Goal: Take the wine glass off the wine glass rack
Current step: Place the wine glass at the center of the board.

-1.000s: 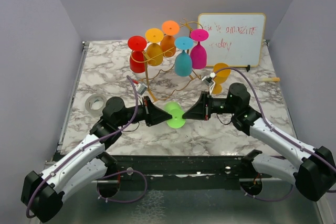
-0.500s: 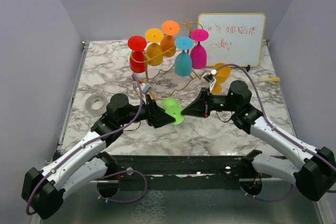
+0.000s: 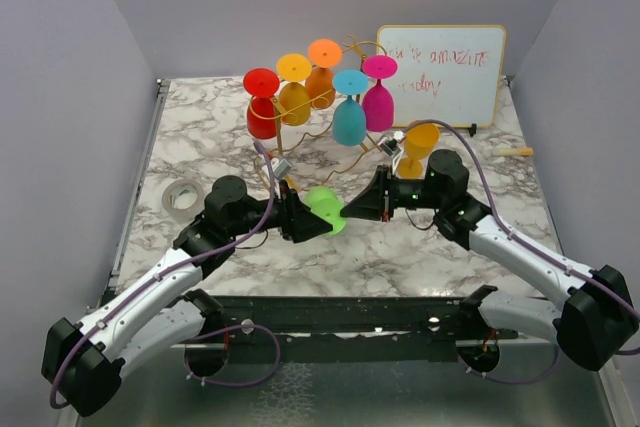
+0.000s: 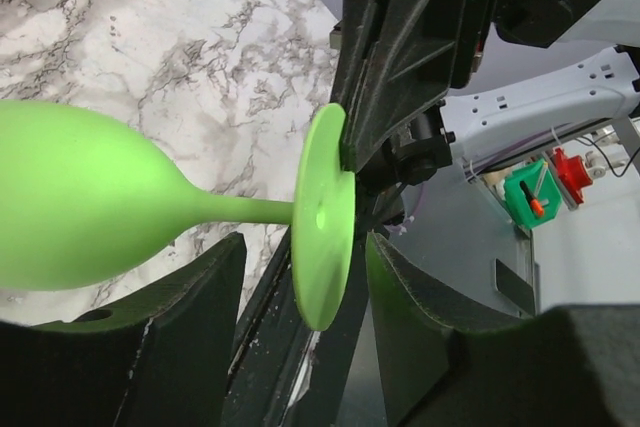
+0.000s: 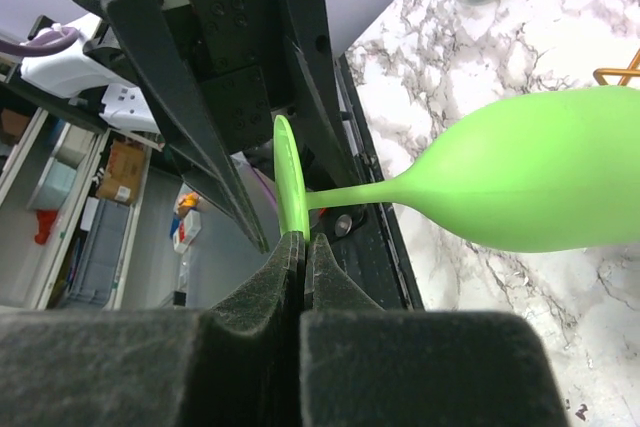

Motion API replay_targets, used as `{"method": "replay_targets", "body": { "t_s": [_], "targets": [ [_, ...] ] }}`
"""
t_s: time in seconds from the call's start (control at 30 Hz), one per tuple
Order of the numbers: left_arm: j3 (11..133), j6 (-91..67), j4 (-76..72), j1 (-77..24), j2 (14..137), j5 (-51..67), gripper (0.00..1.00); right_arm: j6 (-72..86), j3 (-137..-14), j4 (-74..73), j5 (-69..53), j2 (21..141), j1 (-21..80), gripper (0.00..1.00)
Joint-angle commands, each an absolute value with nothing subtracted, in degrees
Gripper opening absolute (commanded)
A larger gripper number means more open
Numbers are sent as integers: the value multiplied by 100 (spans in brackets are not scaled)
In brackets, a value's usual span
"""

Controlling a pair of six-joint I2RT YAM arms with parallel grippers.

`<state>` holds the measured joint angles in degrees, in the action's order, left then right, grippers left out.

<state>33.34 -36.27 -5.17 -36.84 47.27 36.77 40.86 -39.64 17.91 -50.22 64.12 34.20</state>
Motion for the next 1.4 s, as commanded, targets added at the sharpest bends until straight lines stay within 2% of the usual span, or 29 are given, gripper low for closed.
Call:
{"method": "replay_targets", "body": {
  "t_s": [0.0,0.17,0.37,0.47,0.6,0.83,0.93,1.1,1.17,1.37],
  "targets": [
    [3463,-3507,-633,-3699,4849,3802,51,3866,-4215,1874,-4741,6257,3457,1],
    [3356,-3743,-1073,-3693,4728,3448,42,3650,-4457,1507,-4551,6272,3459,1],
    [3381,-3697,-988,-3690,4614,3166,42,3331,-4663,1121,-4662,6372,3454,1],
    [3262,-3827,-1153,-3687,4544,3037,48,3409,-4576,1182,-4715,6345,3454,1],
    [3249,-3815,-1180,-3691,4443,2965,47,3454,-4428,1283,-4720,6224,3449,1],
    [3368,-3755,-1200,-3691,4677,3268,28,3416,-4379,1313,-4866,6196,3450,1],
    [3398,-3721,-1217,-3689,4731,3419,23,3433,-4331,1328,-4861,6197,3453,1],
    [3462,-3469,-1055,-3690,4758,3696,2,3450,-4266,1313,-4795,6154,3453,1],
    [3430,-3426,-1054,-3687,4726,3687,0,3454,-4263,1288,-4769,6144,3450,2],
    [3086,-3304,-1460,-3690,4667,4207,0,3319,-4513,686,-4599,6108,3448,19]
  ]
}}
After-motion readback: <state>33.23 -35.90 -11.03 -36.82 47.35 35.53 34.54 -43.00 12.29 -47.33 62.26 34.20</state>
